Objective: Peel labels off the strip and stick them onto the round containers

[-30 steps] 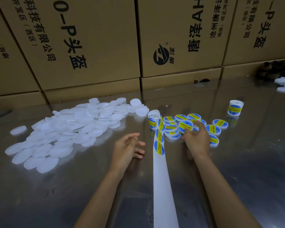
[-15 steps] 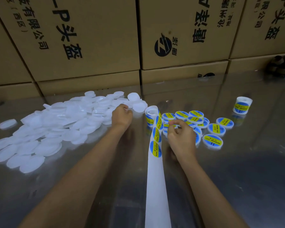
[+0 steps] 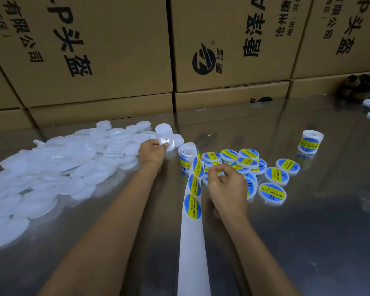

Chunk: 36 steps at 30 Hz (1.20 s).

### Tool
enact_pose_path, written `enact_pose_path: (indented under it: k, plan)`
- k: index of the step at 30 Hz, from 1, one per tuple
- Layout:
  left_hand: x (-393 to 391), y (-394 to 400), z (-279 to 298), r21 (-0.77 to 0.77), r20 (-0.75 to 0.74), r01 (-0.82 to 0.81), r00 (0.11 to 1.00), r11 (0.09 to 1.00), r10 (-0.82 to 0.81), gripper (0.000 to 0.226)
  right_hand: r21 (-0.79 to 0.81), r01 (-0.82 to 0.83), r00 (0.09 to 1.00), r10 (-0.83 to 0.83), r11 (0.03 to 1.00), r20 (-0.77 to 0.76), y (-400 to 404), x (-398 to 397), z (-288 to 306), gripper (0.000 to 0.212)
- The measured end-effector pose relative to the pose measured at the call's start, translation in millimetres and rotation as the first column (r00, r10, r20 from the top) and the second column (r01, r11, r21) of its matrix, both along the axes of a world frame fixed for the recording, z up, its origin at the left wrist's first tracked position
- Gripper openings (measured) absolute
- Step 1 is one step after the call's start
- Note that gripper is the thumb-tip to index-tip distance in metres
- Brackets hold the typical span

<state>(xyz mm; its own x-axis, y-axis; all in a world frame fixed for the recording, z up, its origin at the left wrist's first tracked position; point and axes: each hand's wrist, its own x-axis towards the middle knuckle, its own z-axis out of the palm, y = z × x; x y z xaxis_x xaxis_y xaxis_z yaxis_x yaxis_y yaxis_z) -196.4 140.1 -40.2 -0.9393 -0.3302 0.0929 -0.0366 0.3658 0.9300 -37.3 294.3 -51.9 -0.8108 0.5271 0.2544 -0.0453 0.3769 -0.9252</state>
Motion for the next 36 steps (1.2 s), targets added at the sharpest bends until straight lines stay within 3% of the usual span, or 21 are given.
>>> enact_pose_path:
  k: [6,11,16,20,26,30,36]
  plan:
    - [72.1,-22.7,3.2,0.256,-0.052,0.238,0.971,0.937,-0.233,0.013,0.029,-0.094,0.996,0.094,0.995,0.012,-3.9,6.6,12.6,0.015]
    - [133.8,-28.6,8.4,0.516,-0.076,0.328,0.938,0.791,-0.339,0.010,0.105,-0.280,0.960,0.277,0.954,0.042,-5.7,22.0,22.0,0.009]
    - [178.3,-32.5,15.6,0.631,-0.145,0.387,0.910,0.672,-0.388,0.014,0.288,-0.464,0.885,0.431,0.837,0.176,-9.1,40.6,14.5,0.036]
    - [197.6,-28.5,11.1,0.695,-0.114,0.412,0.872,0.589,-0.476,0.011,0.427,-0.479,0.878,0.418,0.767,0.233,-14.4,43.8,12.2,0.043]
    - [198.7,-23.6,10.7,0.682,-0.115,0.415,0.874,0.602,-0.472,0.009,0.382,-0.520,0.854,0.468,0.764,0.226,-13.7,43.8,15.2,0.048]
    - [196.9,-22.0,9.1,0.613,-0.133,0.433,0.881,0.661,-0.454,0.015,0.358,-0.548,0.837,0.489,0.756,0.246,-11.1,41.2,15.0,0.049]
    - [191.3,-21.0,8.0,0.504,-0.148,0.481,0.866,0.717,-0.477,0.010,0.447,-0.509,0.860,0.458,0.735,0.225,-9.9,39.0,11.7,0.035]
